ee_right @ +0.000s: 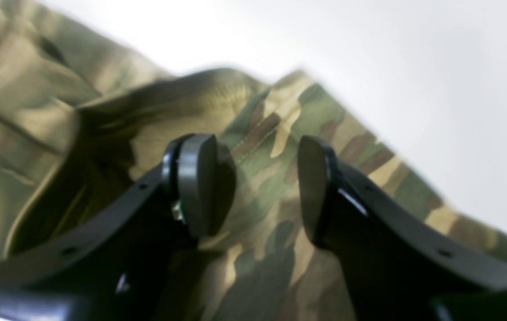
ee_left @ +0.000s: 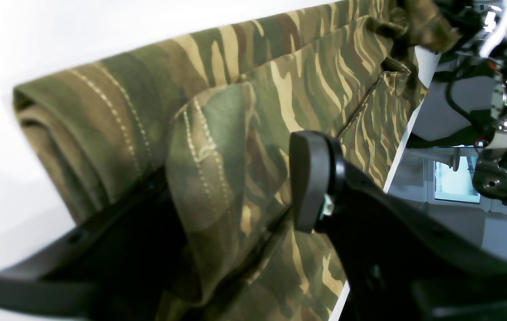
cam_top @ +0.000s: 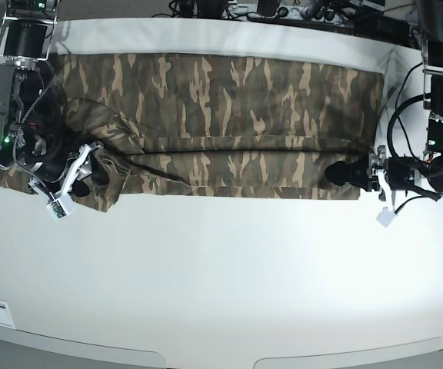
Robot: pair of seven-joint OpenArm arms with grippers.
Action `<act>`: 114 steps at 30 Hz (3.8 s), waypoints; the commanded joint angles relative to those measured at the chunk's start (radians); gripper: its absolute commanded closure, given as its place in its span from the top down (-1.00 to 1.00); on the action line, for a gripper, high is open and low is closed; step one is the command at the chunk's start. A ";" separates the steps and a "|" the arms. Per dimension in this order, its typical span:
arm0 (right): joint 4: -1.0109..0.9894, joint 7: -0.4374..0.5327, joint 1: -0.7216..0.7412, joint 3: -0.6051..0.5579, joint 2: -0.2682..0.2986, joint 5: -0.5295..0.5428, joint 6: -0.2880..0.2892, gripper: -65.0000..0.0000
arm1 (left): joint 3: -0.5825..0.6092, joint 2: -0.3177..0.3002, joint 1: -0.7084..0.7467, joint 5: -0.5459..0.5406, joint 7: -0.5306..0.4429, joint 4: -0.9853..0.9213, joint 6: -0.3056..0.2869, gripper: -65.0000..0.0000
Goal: Fold the T-shirt properly
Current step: 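Push the sleeve fabric inward along the fold with the right gripper, then press and smooth the folded sleeve area with the right gripper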
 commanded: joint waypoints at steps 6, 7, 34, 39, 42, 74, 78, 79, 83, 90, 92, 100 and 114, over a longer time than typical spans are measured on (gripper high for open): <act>-0.053 0.100 0.010 -0.041 0.016 -0.084 0.005 -0.02 | 0.000 -0.007 -0.009 0.025 0.027 0.002 0.003 -0.09; -0.056 0.100 0.010 -0.041 0.016 -0.079 0.005 -0.02 | 0.000 -0.007 -0.008 0.025 0.027 0.002 0.003 -0.09; 0.333 -0.115 -0.061 0.030 0.039 0.005 -0.045 -1.00 | 0.000 -0.007 -0.009 0.025 0.027 0.002 0.003 -0.09; 0.343 -0.115 -0.150 0.091 0.042 0.005 -0.046 -1.00 | 0.000 -0.007 -0.008 0.025 0.027 0.002 0.003 -0.09; 0.343 -0.114 -0.196 0.146 0.042 0.005 -0.048 -1.00 | 0.000 -0.007 -0.008 0.025 0.027 0.002 0.003 -0.09; 0.368 -0.409 -0.430 0.368 -0.022 0.657 0.005 0.29 | 0.000 -0.018 -0.031 0.025 0.027 0.002 0.003 -0.09; 0.456 -0.492 -0.430 0.368 -0.022 0.886 0.005 0.29 | 0.000 -0.018 -0.031 0.025 0.027 0.002 0.003 -0.09; 0.486 -0.492 -0.430 0.368 -0.022 0.886 0.005 0.29 | 0.000 -0.018 -0.031 0.025 0.027 0.002 0.003 -0.09; 0.619 -0.492 -0.404 0.368 -0.023 0.886 0.005 0.29 | 0.000 -0.018 -0.031 0.025 0.027 0.002 0.003 -0.09; 0.614 -0.263 -0.280 0.368 -0.022 0.567 0.005 -0.81 | 0.000 -0.021 -0.031 0.025 0.027 0.002 0.003 -0.09; 0.578 -0.154 -0.255 0.368 -0.022 0.414 0.005 -1.00 | 0.000 -0.020 -0.031 0.025 0.027 0.002 0.003 -0.09; 0.237 0.060 -0.152 0.344 -0.019 0.151 0.005 -1.00 | 0.000 -0.021 -0.030 0.025 0.027 0.002 0.003 -0.09; 0.129 -0.351 -0.202 0.301 0.117 0.507 0.005 -1.00 | 0.000 -0.032 -0.022 0.025 0.027 0.002 0.003 -0.09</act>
